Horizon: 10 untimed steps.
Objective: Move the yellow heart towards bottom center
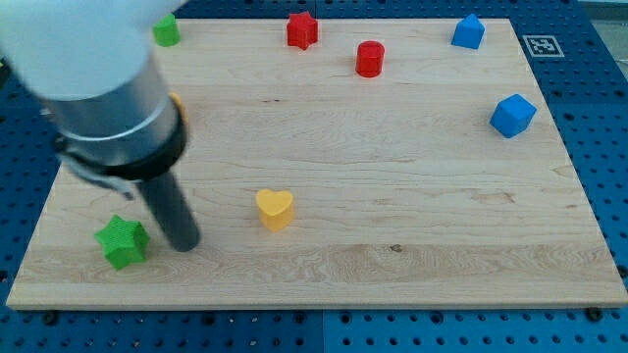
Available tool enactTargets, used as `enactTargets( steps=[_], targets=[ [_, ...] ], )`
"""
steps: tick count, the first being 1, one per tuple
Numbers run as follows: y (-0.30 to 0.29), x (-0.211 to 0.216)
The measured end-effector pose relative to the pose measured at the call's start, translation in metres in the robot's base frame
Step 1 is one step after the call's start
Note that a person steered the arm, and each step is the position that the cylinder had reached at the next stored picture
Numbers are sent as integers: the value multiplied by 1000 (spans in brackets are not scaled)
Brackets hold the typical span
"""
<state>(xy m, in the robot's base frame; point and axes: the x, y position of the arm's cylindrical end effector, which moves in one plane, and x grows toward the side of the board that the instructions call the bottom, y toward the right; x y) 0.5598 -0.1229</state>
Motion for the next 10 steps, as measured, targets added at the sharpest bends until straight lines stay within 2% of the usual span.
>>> enactTargets(
  steps=[1, 4, 6, 10],
  targets=[
    [33, -12],
    [28, -12],
    [19, -38],
    [156, -3]
  ],
)
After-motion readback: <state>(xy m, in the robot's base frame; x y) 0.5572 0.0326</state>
